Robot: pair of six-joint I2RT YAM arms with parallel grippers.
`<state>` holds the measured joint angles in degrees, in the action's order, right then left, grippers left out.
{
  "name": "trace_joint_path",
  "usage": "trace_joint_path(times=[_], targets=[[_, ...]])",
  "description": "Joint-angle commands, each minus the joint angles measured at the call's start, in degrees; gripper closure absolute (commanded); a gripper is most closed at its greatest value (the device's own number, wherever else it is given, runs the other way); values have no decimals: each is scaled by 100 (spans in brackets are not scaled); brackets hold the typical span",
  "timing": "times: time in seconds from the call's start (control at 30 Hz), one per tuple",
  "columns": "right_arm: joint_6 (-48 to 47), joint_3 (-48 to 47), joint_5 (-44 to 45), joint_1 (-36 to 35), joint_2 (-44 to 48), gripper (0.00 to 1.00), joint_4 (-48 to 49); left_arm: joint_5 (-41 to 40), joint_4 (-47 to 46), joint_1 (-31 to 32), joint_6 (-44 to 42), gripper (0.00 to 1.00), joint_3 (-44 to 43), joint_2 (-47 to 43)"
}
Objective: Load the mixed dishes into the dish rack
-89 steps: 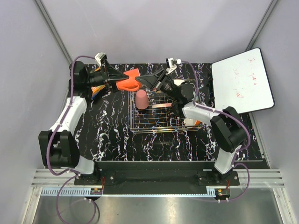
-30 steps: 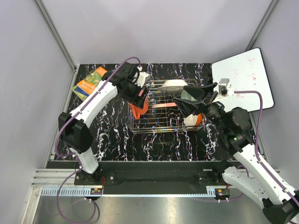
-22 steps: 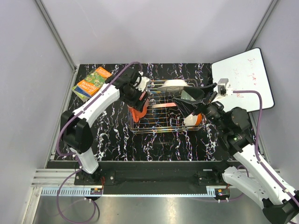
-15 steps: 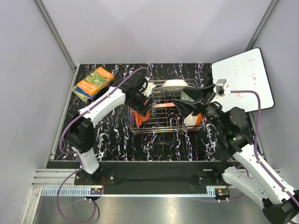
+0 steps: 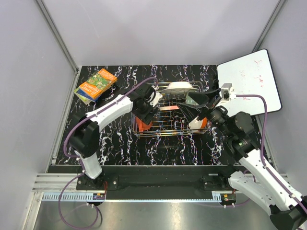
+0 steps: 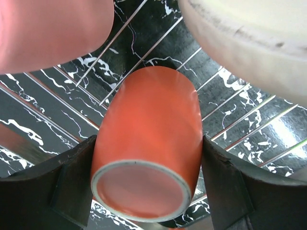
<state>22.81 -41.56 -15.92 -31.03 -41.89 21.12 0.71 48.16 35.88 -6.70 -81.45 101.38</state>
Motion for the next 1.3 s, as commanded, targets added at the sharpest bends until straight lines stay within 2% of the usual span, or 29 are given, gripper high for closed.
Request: trace_joint_path(times=[0.0, 0.17, 0.2, 0.23, 0.3, 0.43, 0.47, 0.5, 0.6, 0.67, 0.97, 1.07, 1.1, 1.13, 1.27], targets=[[40, 43, 98, -18, 58, 0, 138, -273, -378, 77, -130, 100, 68, -57], [84, 104, 124, -18, 58, 0, 164, -291, -386, 121, -95, 98, 112, -31], [83, 104, 125, -18, 58, 0, 164, -291, -386, 121, -86, 92, 112, -40], [92, 104, 125, -18, 58, 0, 164, -282, -378, 121, -69, 80, 147, -48], [92, 104, 125, -9, 58, 0, 155, -282, -360, 130, -86, 66, 156, -92], [92, 113, 151, -18, 40, 0, 103, -387, -325, 130, -121, 45, 156, -215], [92, 113, 151, -18, 32, 0, 94, -414, -316, 130, -121, 30, 156, -285], [101, 104, 177, -18, 32, 0, 50, -431, -290, 130, -112, 22, 147, -329], [66, 96, 203, -18, 40, 0, -20, -440, -237, 130, -95, 15, 103, -479], [48, 96, 221, -9, 32, 0, -47, -431, -211, 130, -77, 1, 77, -567], [-110, -1, 423, -18, 5, 0, -529, 24, 255, 139, 90, 1, -441, -874], [-268, -395, 1010, -18, -205, 0, -1520, 324, 483, 130, 108, 1, -749, -1032], [-381, -727, 1465, -18, -432, 0, -2376, 377, 562, 130, 90, 1, -932, -1094], [-426, -896, 1626, -18, -530, 0, -2768, 482, 598, 121, 55, 1, -1030, -1181], [-462, -1275, 2846, -18, -812, 0, -3921, 351, 668, 104, -68, 1, -1452, -1725]])
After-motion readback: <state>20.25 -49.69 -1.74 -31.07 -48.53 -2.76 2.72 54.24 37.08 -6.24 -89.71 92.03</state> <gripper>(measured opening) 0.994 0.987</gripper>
